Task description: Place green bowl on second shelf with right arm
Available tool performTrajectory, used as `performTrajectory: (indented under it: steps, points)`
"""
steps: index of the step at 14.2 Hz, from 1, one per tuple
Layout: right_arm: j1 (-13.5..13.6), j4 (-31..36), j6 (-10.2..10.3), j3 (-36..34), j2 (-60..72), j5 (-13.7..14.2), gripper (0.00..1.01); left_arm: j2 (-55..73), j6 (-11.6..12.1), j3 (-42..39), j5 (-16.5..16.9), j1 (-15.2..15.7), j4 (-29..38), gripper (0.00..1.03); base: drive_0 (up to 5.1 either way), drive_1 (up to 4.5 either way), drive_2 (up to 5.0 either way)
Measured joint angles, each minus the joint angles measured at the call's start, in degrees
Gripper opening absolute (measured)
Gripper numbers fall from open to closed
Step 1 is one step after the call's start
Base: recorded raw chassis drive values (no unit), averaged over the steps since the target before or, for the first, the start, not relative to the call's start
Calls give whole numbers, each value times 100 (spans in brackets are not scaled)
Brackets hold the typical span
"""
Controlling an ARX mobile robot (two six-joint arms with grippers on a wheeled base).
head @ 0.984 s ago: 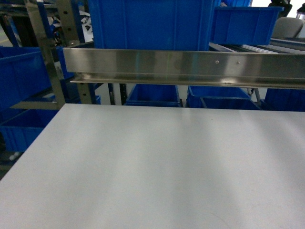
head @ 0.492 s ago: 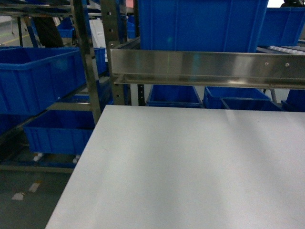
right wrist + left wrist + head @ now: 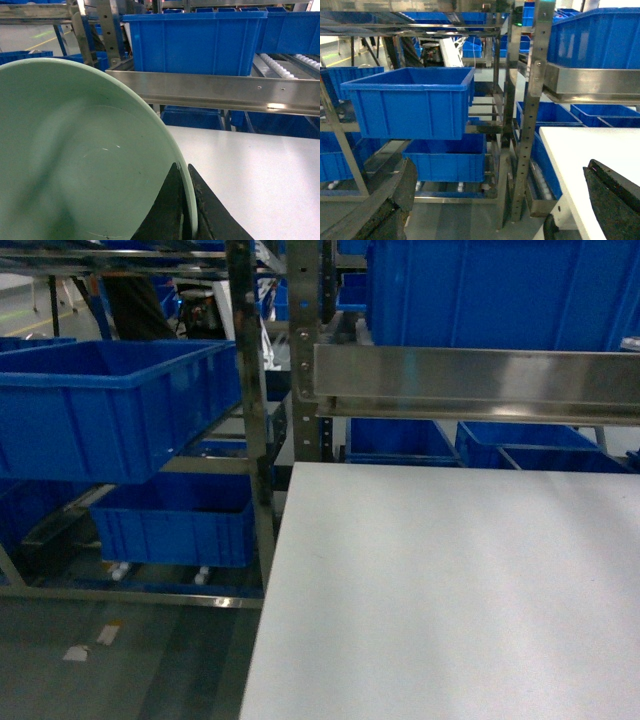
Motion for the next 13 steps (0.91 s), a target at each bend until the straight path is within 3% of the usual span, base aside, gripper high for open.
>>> performTrajectory:
  steps: [13]
  points:
    - [0,7,0,0,-4,-2,2,0,0,0,0,2,-9,98,-502,244,244]
